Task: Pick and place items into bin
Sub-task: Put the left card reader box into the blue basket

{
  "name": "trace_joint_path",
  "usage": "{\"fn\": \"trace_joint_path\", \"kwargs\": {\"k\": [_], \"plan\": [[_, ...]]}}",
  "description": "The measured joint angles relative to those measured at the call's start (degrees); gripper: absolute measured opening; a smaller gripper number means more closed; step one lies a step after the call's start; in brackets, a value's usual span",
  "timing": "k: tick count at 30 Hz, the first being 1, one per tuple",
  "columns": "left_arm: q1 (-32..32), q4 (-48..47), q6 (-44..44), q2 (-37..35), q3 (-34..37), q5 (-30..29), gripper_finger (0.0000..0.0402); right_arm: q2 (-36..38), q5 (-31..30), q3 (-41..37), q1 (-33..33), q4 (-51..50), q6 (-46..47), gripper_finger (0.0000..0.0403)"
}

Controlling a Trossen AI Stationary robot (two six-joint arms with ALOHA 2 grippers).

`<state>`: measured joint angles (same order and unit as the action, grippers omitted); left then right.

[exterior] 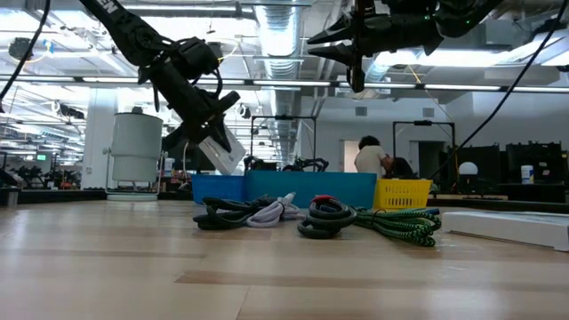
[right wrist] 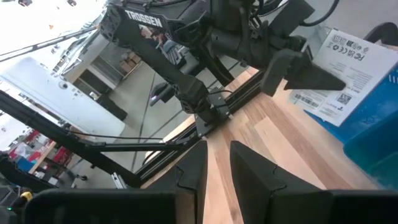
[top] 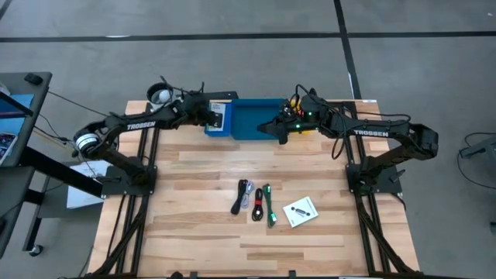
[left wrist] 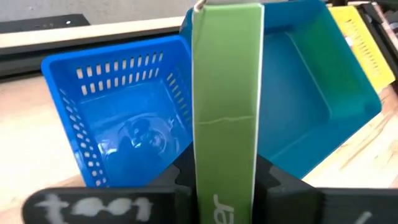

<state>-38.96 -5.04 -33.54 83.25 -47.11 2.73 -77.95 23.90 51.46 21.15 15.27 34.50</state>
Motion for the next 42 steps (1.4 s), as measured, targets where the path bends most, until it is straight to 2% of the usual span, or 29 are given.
{"fn": "trace_joint_path", "kwargs": {"k": [16, 42], "plan": [[0.00, 1.58, 2.47, 0.02, 0.00, 2.89, 0.0064, 0.00, -0.02, 0.00, 0.00, 0.00, -0.37, 0.0064], [0.02, 2.15, 2.45, 0.00, 0.00, 1.52, 0.0066, 0.00, -0.02, 0.00, 0.00, -0.01, -0.61, 0.0064]]}}
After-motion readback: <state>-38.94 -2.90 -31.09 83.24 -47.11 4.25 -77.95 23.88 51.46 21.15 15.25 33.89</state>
